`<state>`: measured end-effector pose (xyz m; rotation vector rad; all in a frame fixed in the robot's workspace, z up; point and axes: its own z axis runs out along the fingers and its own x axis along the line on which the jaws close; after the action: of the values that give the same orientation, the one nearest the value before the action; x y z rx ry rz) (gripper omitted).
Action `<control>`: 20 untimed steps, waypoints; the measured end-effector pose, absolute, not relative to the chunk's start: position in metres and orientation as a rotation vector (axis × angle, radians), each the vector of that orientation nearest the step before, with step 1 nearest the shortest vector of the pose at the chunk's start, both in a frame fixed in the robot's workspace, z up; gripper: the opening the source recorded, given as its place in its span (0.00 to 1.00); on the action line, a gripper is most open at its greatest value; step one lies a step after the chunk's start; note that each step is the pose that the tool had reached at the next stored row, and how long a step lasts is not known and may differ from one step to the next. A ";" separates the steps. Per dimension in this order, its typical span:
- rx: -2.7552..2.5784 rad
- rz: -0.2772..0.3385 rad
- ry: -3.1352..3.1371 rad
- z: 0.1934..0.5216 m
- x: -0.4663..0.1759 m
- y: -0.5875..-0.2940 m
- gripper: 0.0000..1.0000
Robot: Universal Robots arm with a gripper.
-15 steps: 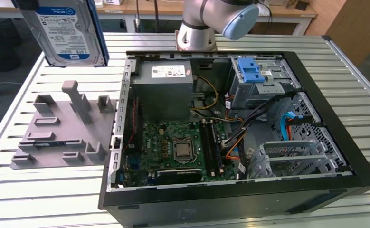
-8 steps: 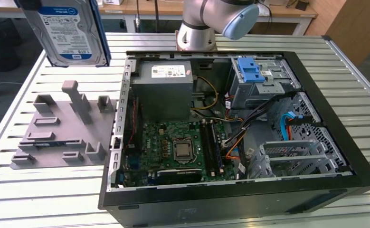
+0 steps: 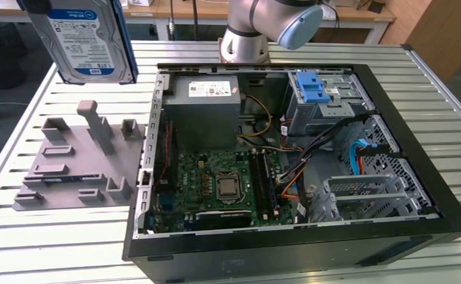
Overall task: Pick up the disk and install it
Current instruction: 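Pick up the disk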
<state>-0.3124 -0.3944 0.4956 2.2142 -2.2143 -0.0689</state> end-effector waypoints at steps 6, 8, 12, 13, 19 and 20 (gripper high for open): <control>2.214 -0.069 -2.214 0.496 -0.311 -0.396 0.36; 2.214 -0.069 -2.214 0.496 -0.310 -0.397 0.36; 2.214 -0.069 -2.214 0.496 -0.310 -0.399 0.36; 2.214 -0.069 -2.214 0.496 -0.309 -0.399 0.36; 2.214 -0.069 -2.214 0.496 -0.308 -0.402 0.36; 2.214 -0.069 -2.214 0.496 -0.307 -0.403 0.36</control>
<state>-0.3070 -0.4029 0.4956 2.2142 -2.2142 -0.0690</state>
